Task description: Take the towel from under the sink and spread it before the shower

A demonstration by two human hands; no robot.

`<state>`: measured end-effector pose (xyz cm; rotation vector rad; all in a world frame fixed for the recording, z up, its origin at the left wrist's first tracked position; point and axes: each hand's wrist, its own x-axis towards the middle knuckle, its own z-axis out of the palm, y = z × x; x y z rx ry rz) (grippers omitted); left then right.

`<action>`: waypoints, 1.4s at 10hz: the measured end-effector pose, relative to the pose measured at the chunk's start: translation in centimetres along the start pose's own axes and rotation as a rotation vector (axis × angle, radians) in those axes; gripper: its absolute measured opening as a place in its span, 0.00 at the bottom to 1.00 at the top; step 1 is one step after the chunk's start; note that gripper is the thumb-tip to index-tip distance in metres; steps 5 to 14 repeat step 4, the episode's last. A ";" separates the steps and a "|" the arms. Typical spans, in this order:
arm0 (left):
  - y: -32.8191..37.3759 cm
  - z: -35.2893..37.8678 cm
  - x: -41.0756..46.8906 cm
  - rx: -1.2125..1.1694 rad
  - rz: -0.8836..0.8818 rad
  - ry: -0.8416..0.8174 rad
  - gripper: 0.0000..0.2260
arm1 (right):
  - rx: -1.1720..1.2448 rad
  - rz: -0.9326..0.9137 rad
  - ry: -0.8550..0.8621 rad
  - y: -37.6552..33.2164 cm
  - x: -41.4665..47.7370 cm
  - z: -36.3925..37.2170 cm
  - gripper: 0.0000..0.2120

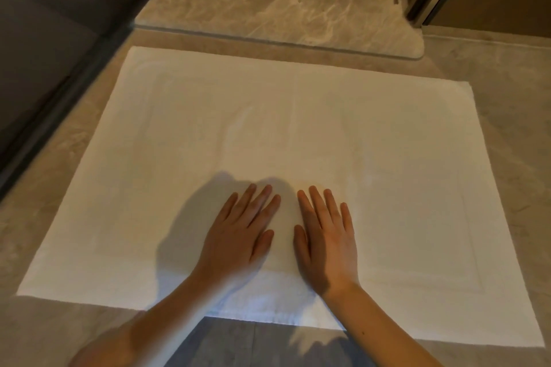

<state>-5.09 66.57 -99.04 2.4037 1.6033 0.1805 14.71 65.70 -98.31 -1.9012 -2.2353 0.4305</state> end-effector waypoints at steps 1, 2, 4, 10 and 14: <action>0.3 -0.3 0.1 0.021 -0.013 -0.044 0.25 | 0.011 0.010 -0.034 -0.3 0.1 -0.6 0.26; 1.0 -2.1 0.4 0.000 -0.033 -0.132 0.25 | 0.075 0.042 -0.109 -1.0 0.2 -2.6 0.25; 4.9 -12.1 1.4 -0.107 -0.122 -0.060 0.20 | 0.240 0.064 -0.071 -3.5 0.1 -13.1 0.22; 4.9 -12.1 1.4 -0.107 -0.122 -0.060 0.20 | 0.240 0.064 -0.071 -3.5 0.1 -13.1 0.22; 4.9 -12.1 1.4 -0.107 -0.122 -0.060 0.20 | 0.240 0.064 -0.071 -3.5 0.1 -13.1 0.22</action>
